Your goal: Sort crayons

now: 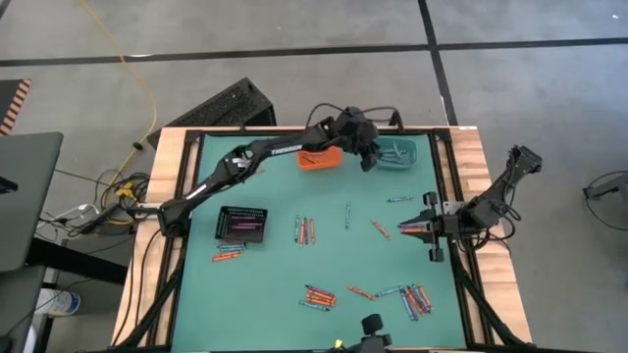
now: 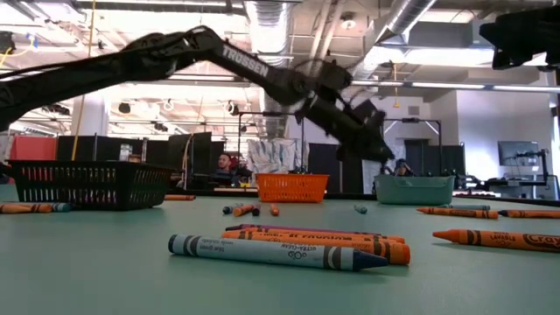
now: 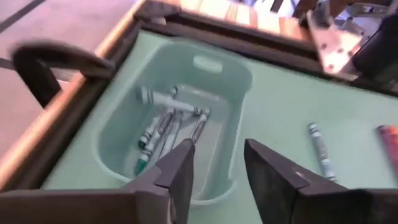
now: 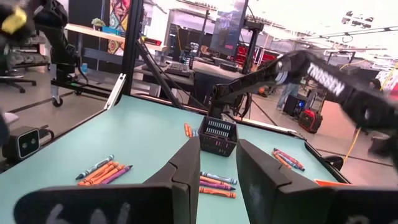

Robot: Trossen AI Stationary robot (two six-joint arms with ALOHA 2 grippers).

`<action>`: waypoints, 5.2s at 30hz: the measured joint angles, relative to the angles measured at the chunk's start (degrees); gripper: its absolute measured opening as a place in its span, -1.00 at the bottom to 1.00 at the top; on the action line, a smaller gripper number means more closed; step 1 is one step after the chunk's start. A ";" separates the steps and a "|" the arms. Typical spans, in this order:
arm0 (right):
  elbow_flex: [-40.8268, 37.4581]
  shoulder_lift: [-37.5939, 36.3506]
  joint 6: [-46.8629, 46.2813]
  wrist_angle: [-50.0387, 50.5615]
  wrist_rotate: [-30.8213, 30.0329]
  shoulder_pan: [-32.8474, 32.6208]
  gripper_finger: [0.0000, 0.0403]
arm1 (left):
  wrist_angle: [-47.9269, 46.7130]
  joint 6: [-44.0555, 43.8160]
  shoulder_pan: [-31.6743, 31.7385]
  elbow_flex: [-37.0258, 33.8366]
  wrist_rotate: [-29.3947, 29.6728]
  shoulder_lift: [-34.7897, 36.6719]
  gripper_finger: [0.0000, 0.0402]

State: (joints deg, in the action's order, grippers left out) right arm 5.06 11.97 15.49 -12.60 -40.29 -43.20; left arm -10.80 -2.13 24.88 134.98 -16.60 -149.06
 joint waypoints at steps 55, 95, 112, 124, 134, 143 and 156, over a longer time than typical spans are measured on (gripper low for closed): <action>0.00 0.13 -11.02 0.23 -0.15 1.73 -0.47 | -38.08 -7.96 -49.94 -28.12 19.11 21.91 -0.31; 0.00 0.13 -14.03 1.48 -0.07 4.74 -0.47 | -25.52 -11.21 -52.69 -37.33 26.95 21.91 -0.69; 0.00 0.13 -14.01 1.48 -0.04 4.74 -0.47 | -25.79 -9.55 -52.63 -37.57 29.31 21.91 -0.69; 0.00 0.12 -14.01 1.47 -0.04 4.74 -0.47 | -26.36 -8.02 -52.43 -37.57 30.85 21.91 -0.69; 0.00 0.13 -14.01 1.47 -0.02 4.74 -0.47 | -28.99 -8.78 -52.28 -37.57 30.42 21.89 -0.69; 0.00 0.13 -14.01 1.46 -0.02 4.74 -0.47 | -32.27 -11.81 -50.87 -41.05 26.80 22.38 -0.69; 0.00 0.13 -14.00 1.46 -0.03 4.73 -0.47 | -29.21 -12.15 -50.27 -44.59 25.26 22.83 -0.96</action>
State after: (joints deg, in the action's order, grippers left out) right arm 5.06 12.10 1.49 -11.14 -40.32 -38.47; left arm -40.01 -14.28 -25.39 90.39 8.66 -126.23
